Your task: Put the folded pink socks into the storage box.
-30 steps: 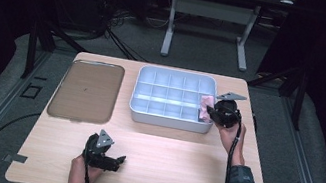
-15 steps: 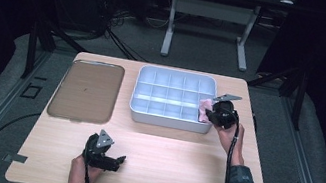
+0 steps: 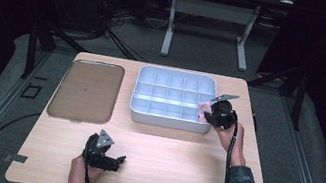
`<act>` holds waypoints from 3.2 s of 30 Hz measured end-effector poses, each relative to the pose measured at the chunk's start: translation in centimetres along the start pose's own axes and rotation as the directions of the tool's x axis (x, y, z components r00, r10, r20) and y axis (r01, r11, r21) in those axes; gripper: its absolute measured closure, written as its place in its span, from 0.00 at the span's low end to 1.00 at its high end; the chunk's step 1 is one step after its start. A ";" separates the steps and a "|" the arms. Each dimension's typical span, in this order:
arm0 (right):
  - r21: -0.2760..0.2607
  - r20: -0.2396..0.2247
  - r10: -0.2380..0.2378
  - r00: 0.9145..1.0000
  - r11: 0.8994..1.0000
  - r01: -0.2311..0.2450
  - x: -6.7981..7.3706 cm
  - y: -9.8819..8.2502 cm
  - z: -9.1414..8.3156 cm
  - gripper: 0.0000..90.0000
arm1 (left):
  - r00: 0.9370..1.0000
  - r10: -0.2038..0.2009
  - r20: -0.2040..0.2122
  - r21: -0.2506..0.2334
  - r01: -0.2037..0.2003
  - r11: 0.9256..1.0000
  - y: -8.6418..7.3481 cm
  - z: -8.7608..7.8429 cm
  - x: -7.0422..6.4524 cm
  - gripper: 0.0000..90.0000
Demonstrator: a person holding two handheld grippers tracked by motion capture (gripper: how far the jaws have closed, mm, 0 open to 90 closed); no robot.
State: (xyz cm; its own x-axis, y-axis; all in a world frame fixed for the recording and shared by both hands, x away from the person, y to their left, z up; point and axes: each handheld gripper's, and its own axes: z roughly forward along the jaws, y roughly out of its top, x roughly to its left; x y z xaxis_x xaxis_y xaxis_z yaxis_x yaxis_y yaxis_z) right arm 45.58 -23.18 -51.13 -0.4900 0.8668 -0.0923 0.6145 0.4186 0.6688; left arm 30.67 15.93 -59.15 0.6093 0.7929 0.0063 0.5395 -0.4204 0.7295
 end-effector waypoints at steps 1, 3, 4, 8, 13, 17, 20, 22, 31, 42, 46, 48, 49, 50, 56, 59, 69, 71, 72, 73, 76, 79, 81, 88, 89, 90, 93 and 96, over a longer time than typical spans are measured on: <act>0.005 -0.002 0.002 1.000 1.000 -0.002 0.0 0.0 0.0 0.77 | 1.000 0.000 0.000 -0.001 0.000 1.000 0.0 0.0 0.0 0.09; 0.014 -0.017 0.006 1.000 1.000 -0.006 0.0 0.0 0.0 0.75 | 1.000 0.000 0.000 0.000 0.000 1.000 0.0 0.0 0.0 0.09; 0.016 -0.022 0.010 1.000 1.000 -0.010 0.0 0.0 0.0 0.74 | 1.000 0.000 0.000 0.001 0.000 1.000 0.0 0.0 0.0 0.09; 0.015 -0.015 0.012 1.000 1.000 -0.012 0.2 0.1 -0.3 0.70 | 1.000 -0.001 0.000 0.000 0.001 1.000 0.0 0.0 0.0 0.09; -0.014 -0.013 0.024 1.000 1.000 -0.024 -0.1 0.1 -1.0 0.72 | 1.000 -0.001 0.000 0.000 0.001 1.000 0.0 0.0 0.0 0.09; -0.024 -0.017 0.021 1.000 0.999 -0.022 -0.1 0.1 -1.5 0.80 | 1.000 -0.001 0.000 0.000 0.001 1.000 0.0 0.0 0.0 0.09; -0.031 -0.023 0.018 1.000 0.999 -0.018 0.0 0.1 -1.8 0.82 | 1.000 -0.001 0.000 0.000 0.001 1.000 0.0 0.0 0.0 0.09; -0.040 -0.033 0.023 0.999 0.999 -0.025 0.0 0.1 -2.1 0.81 | 1.000 -0.001 0.000 0.000 0.001 1.000 0.0 0.0 0.0 0.09; -0.094 -0.067 0.023 0.997 0.995 -0.029 0.6 0.2 -4.9 0.52 | 1.000 -0.001 0.000 0.000 0.001 1.000 0.0 0.0 0.0 0.09; -0.153 -0.099 -0.023 0.995 0.988 0.008 3.1 -0.9 -9.9 0.20 | 1.000 -0.005 0.000 0.001 0.005 1.000 0.0 0.0 0.0 0.09; -0.190 -0.088 -0.052 0.995 0.981 0.034 4.2 -1.9 -11.5 0.16 | 1.000 -0.005 -0.001 0.000 0.005 1.000 0.0 0.0 0.0 0.09; -0.205 -0.084 -0.063 0.994 0.978 0.044 4.7 -2.5 -12.1 0.14 | 1.000 -0.009 -0.001 -0.001 0.009 1.000 0.0 0.0 -0.1 0.09; -0.211 -0.083 -0.066 0.994 0.976 0.048 5.0 -2.8 -12.4 0.13 | 1.000 -0.008 -0.001 -0.001 0.008 1.000 0.0 0.0 -0.1 0.09; -0.208 -0.077 -0.074 0.994 0.976 0.057 5.2 -3.1 -12.7 0.12 | 1.000 -0.004 -0.001 0.000 0.004 1.000 0.0 0.0 0.0 0.09; -0.217 -0.068 -0.080 0.994 0.974 0.064 6.3 -5.0 -13.6 0.09 | 1.000 -0.006 -0.001 0.000 0.006 1.000 0.0 0.0 0.0 0.09; -0.214 -0.067 -0.082 0.994 0.975 0.066 6.6 -6.0 -13.7 0.07 | 1.000 -0.006 -0.001 0.000 0.006 1.000 0.0 0.0 0.0 0.09; -0.205 -0.085 -0.055 0.995 0.978 0.037 7.4 -9.4 -13.0 0.02 | 1.000 -0.009 -0.001 -0.001 0.009 1.000 0.0 0.0 -0.1 0.09; -0.196 -0.086 -0.046 0.995 0.980 0.029 7.5 -10.1 -12.6 0.02 | 1.000 -0.010 -0.001 -0.001 0.010 1.000 0.0 0.0 -0.1 0.09; -0.191 -0.084 -0.039 0.996 0.981 0.022 7.6 -10.5 -12.4 0.01 | 1.000 -0.010 -0.001 -0.001 0.010 1.000 0.0 0.0 -0.1 0.09; -0.181 -0.086 -0.036 0.996 0.983 0.020 7.7 -10.8 -12.1 0.01 | 1.000 -0.009 -0.001 -0.001 0.009 1.000 0.0 0.0 -0.1 0.09; -0.167 -0.099 -0.019 0.995 0.986 0.002 7.9 -12.0 -11.0 0.01 | 1.000 -0.009 -0.001 -0.001 0.009 1.000 0.0 0.0 -0.1 0.09; -0.143 -0.098 -0.003 0.995 0.990 -0.011 8.2 -13.3 -9.6 0.01 | 1.000 -0.009 -0.002 -0.001 0.009 1.000 0.0 0.0 -0.1 0.09; -0.131 -0.113 0.023 0.993 0.991 -0.038 8.3 -14.2 -8.6 0.00 | 1.000 -0.010 -0.001 -0.001 0.010 1.000 0.0 0.0 -0.1 0.09; -0.091 -0.089 0.030 0.996 0.995 -0.038 8.1 -16.3 -5.6 0.00 | 1.000 -0.006 -0.002 0.000 0.006 1.000 0.0 0.0 0.0 0.09; -0.080 -0.088 0.026 0.996 0.996 -0.033 8.0 -16.3 -5.5 0.00 | 1.000 -0.004 -0.002 0.000 0.004 1.000 0.0 0.0 0.0 0.09; -0.080 -0.083 0.022 0.996 0.996 -0.029 8.1 -16.3 -5.5 0.00 | 1.000 -0.009 -0.002 -0.001 0.009 1.000 0.0 0.0 -0.1 0.09; -0.074 -0.069 0.004 0.998 0.997 -0.009 8.1 -16.3 -5.3 0.00 | 1.000 -0.008 -0.002 -0.001 0.008 1.000 0.0 0.0 -0.1 0.09; -0.060 -0.079 -0.004 0.997 0.998 -0.001 8.1 -16.2 -5.1 0.00 | 1.000 -0.010 -0.002 -0.002 0.010 1.000 0.0 0.0 -0.1 0.09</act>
State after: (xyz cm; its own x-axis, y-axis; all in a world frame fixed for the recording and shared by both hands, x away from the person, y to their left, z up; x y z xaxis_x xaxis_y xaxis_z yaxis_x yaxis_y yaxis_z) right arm 28.49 -24.31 -58.96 -0.5394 0.8412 -0.0366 0.5770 0.4009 0.7116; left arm 30.65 15.85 -59.18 0.6028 0.7979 0.0004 0.5445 -0.4118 0.7307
